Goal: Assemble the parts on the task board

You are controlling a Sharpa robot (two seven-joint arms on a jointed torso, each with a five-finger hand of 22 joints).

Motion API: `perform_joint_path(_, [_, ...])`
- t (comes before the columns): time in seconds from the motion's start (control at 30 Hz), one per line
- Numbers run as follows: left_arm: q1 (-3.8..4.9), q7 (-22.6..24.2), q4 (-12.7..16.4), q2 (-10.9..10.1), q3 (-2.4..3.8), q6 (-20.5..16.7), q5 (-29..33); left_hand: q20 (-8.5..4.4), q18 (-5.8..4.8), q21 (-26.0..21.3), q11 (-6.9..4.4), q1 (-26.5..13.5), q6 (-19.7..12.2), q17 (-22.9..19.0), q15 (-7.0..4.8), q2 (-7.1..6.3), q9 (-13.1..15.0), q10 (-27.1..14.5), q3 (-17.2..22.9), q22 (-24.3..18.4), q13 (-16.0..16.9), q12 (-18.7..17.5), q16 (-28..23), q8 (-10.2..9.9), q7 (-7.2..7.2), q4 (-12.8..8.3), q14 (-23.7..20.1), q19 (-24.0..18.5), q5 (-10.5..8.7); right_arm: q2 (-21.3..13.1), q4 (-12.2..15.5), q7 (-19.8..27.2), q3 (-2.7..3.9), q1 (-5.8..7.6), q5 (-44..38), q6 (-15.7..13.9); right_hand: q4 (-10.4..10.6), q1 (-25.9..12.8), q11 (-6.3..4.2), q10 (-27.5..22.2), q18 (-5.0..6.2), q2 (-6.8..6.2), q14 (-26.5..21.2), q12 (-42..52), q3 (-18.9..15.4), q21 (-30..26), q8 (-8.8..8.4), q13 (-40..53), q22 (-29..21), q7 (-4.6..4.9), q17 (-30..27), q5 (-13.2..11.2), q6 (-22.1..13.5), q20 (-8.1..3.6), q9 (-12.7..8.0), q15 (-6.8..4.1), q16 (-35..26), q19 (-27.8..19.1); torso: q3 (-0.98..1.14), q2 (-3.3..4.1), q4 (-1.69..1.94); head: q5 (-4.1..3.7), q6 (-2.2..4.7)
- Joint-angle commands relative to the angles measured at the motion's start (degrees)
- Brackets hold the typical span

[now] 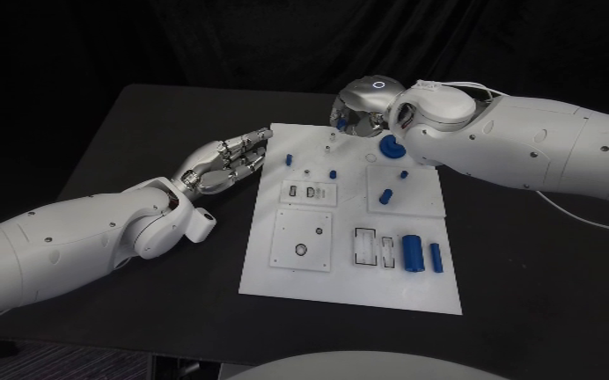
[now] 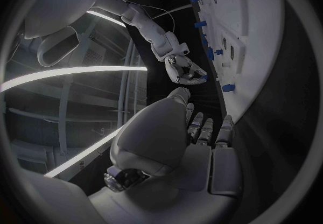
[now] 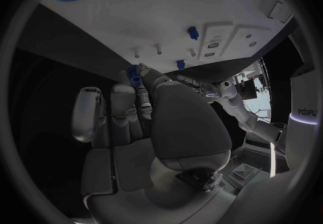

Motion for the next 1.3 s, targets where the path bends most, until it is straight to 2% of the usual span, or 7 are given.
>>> perform_joint_path(0.03, [-0.03,8.54,0.03,0.16,0.05,0.25,0.02,-0.14,1.08,0.07,-0.03,0.06,0.39,-0.06,-0.32,-0.32,0.09,-0.06,0.28,-0.05,0.06,0.21,0.13,-0.18,0.04,-0.03,-0.09,-0.2,-0.22,0.42,-0.63,0.36,0.07,-0.42,1.13,1.99,0.35,0.1,-1.58,2.14,-0.73,-0.61,-0.36,-0.49,0.05,-0.03,-0.51,-0.05,0.05,0.25,0.12,-0.16,-0.61,-0.17,0.1,0.26,0.17,-0.06,0.01,-0.02,-0.1,-0.07,0.07])
perform_joint_path(0.3, [-0.02,8.55,-0.16,0.33,0.05,0.28,0.02,-0.15,1.08,0.08,0.01,0.07,0.65,-0.05,-0.3,-0.3,0.13,0.02,0.36,-0.04,0.09,0.32,0.14,-0.14,0.13,-0.04,-0.06,-0.18,-0.18,1.25,-1.68,0.43,0.09,-1.09,1.2,2.47,0.58,0.43,-1.13,1.71,-0.63,-0.8,-0.93,-1.85,0.28,-0.45,-1.23,-0.13,-0.28,0.36,-0.42,-0.12,-1.36,0.17,0.28,0.63,-0.35,-0.51,-0.02,-0.05,-0.19,-0.05,0.14])
perform_joint_path(0.57, [-0.02,8.38,-0.26,0.38,0.05,0.31,0.02,-0.15,1.08,0.07,0.01,0.07,0.64,-0.05,-0.3,-0.3,0.13,0.01,0.36,-0.05,0.08,0.3,0.14,-0.14,0.14,-0.04,-0.06,-0.2,-0.18,1.66,-2.4,0.41,0.09,-1.31,1.2,2.66,0.8,0.52,-0.91,1.56,-0.63,-0.87,-1.12,-2.58,0.44,-0.51,-1.76,-0.13,-0.2,0.34,-0.34,-0.09,-1.98,0.37,0.32,0.83,-0.39,-0.61,-0.03,-0.07,-0.09,-0.21,0.12])
perform_joint_path(0.67, [-0.02,8.21,-0.31,0.4,0.05,0.41,0.02,-0.16,1.08,0.07,0.02,0.07,0.54,-0.05,-0.29,-0.3,0.11,-0.03,0.39,-0.05,0.07,0.24,0.14,-0.15,0.19,-0.04,-0.06,-0.19,-0.18,1.97,-2.88,0.55,0.09,-1.36,1.21,2.5,1.02,0.5,-0.7,1.28,-0.56,-0.9,-1.39,-3.13,0.53,-0.74,-2.03,-0.14,-0.43,0.29,-0.74,-0.07,-2.23,0.52,0.37,1.0,-0.67,-0.86,-0.04,-0.09,0.03,-0.06,-0.1])
perform_joint_path(0.77, [-0.02,8.03,-0.38,0.47,0.05,0.64,0.02,-0.16,1.08,0.08,0.02,0.07,0.46,-0.04,-0.28,-0.3,0.1,-0.07,0.4,-0.04,0.06,0.2,0.14,-0.16,0.19,-0.04,-0.06,-0.17,-0.19,2.24,-3.28,0.78,0.09,-1.45,1.21,2.09,1.22,0.57,-0.38,0.72,-0.43,-0.99,-1.9,-3.88,0.66,-1.21,-2.37,-0.14,-0.91,0.21,-1.25,-0.01,-2.49,0.77,0.45,1.28,-1.1,-1.34,-0.05,-0.09,-0.08,0.09,-0.18])
perform_joint_path(0.97, [-0.02,7.88,-0.54,0.64,0.05,0.85,0.02,-0.16,1.08,0.1,0.03,0.07,0.42,-0.04,-0.27,-0.31,0.1,-0.12,0.41,-0.03,0.04,0.14,0.14,-0.17,0.19,-0.05,-0.05,-0.15,-0.2,2.97,-4.24,1.34,0.09,-1.72,1.21,1.57,1.26,0.66,-0.39,0.67,-0.43,-0.94,-1.99,-4.0,0.74,-1.22,-2.5,-0.11,-0.87,0.15,-1.32,0.01,-2.63,0.82,0.46,1.3,-1.16,-1.36,-0.04,-0.06,-0.07,0.04,-0.01])
perform_joint_path(1.3, [-0.02,7.68,-0.86,0.85,0.05,1.11,0.02,-0.15,1.08,0.1,0.02,0.07,0.43,-0.04,-0.22,-0.3,0.1,-0.15,0.44,-0.03,0.04,0.12,0.14,-0.18,0.24,-0.06,-0.05,-0.14,-0.21,3.97,-5.61,1.66,0.11,-2.03,1.21,1.43,1.35,0.78,-0.52,0.94,-0.44,-0.89,-2.01,-4.05,0.85,-1.13,-2.83,0.01,-0.63,0.11,-0.87,0.06,-2.98,0.85,0.45,1.21,-0.93,-1.32,-0.05,-0.06,-0.06,-0.12,-0.2])
